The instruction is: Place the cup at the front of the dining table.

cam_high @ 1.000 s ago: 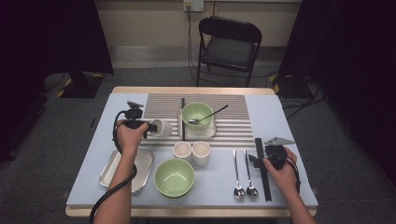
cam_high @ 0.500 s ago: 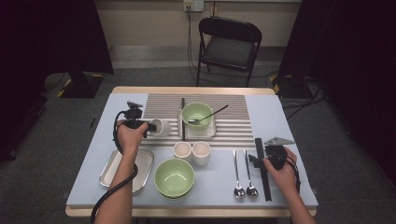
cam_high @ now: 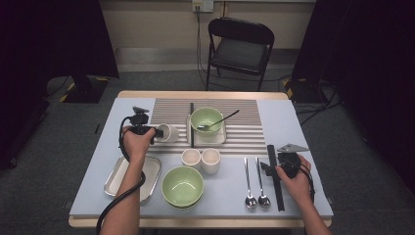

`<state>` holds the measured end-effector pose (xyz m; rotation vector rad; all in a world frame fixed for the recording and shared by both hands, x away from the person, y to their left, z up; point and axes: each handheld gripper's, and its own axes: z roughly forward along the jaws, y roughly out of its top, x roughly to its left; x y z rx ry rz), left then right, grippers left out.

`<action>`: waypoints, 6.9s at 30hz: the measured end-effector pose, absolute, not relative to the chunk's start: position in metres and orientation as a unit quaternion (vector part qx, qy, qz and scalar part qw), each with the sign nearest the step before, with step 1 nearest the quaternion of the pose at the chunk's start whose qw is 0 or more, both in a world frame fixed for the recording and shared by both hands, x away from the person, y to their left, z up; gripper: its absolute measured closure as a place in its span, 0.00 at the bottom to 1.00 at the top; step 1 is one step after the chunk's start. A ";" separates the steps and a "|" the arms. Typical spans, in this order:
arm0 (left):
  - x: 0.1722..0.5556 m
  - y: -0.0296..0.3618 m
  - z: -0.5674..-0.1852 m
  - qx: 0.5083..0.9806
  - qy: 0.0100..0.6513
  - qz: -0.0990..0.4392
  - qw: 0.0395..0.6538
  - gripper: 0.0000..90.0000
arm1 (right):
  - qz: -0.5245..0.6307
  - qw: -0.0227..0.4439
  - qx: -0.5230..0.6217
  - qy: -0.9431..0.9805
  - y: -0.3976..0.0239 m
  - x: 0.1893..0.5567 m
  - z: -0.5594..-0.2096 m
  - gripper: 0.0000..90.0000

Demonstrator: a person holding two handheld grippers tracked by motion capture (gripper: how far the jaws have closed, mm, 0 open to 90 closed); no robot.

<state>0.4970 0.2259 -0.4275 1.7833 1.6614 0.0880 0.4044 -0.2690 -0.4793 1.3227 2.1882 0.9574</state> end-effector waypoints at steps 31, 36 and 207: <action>0.498 0.225 -0.435 0.673 0.658 0.044 0.335 0.91 | 0.343 0.204 0.474 0.785 -0.269 0.404 -0.479 0.17; 0.498 0.226 -0.435 0.674 0.658 0.045 0.333 0.91 | 0.343 0.205 0.474 0.785 -0.269 0.404 -0.479 0.17; 0.508 0.214 -0.423 0.659 0.663 0.078 0.348 0.19 | 0.343 0.205 0.473 0.785 -0.269 0.404 -0.479 0.17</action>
